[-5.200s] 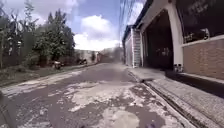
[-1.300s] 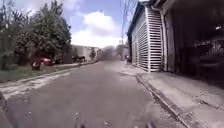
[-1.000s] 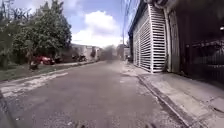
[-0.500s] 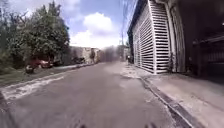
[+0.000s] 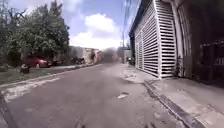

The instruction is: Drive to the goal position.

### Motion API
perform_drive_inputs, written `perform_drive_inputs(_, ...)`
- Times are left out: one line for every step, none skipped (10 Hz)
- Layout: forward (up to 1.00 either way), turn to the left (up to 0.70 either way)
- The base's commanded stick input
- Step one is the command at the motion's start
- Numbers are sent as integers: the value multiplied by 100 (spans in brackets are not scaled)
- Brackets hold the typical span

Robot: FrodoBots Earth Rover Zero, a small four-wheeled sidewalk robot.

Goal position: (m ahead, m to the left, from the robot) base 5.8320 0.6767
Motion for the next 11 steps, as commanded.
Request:
perform_drive_inputs(70, 0)
perform_drive_inputs(70, 0)
perform_drive_inputs(70, 0)
perform_drive_inputs(70, 0)
perform_drive_inputs(70, 0)
perform_drive_inputs(70, 0)
perform_drive_inputs(70, 0)
perform_drive_inputs(70, 0)
perform_drive_inputs(70, 0)
perform_drive_inputs(70, 0)
perform_drive_inputs(70, 0)
